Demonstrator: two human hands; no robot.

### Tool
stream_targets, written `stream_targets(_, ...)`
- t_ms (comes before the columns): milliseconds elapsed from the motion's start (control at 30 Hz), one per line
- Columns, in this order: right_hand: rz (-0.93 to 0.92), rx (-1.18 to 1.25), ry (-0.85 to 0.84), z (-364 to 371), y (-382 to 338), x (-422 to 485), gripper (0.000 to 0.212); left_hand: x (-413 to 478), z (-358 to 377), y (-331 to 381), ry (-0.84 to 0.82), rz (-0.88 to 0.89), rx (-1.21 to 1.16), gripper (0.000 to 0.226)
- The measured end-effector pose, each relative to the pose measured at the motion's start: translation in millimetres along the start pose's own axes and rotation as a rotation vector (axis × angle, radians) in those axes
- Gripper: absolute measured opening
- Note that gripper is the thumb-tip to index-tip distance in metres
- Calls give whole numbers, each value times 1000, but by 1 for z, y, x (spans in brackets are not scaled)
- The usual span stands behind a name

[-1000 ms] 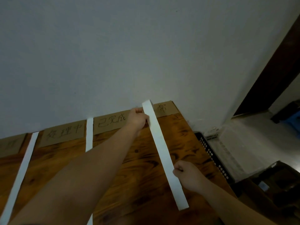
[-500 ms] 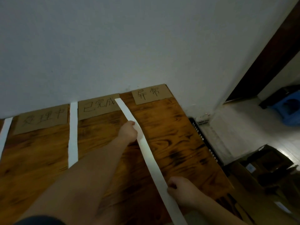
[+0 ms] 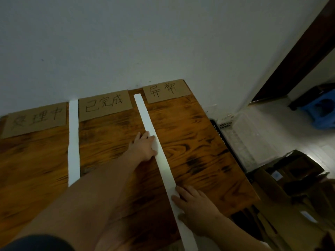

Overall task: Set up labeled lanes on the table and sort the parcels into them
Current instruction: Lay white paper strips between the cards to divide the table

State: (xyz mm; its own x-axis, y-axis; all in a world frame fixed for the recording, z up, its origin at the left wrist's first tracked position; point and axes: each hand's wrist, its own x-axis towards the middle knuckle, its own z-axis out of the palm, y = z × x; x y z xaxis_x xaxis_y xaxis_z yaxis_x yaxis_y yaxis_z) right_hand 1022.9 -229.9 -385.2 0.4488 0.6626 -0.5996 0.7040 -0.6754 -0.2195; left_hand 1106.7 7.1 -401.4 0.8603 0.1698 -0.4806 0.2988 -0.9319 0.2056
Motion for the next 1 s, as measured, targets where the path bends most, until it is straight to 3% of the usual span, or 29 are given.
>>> stream_targets(267,48,-5,25,-6,3,25,61,20,-11,-1,48,-67,-27,67)
stream_targets(467,55,-1,100,-22,-5,33,58,-16,-30,-26,60,-143,-97,73)
stream_targets(667,-107,-107,231,-79,-48,35,56,-120,-37,-104,112,-253,-94,72)
stream_targets(767,-173,-139,251,-103,-85,33,54,-189,-43,-146,143,-409,-114,71)
stream_targets(1000,-139,-177,234,-110,-188,-7,59,-337,-23,-245,191,-561,-137,70)
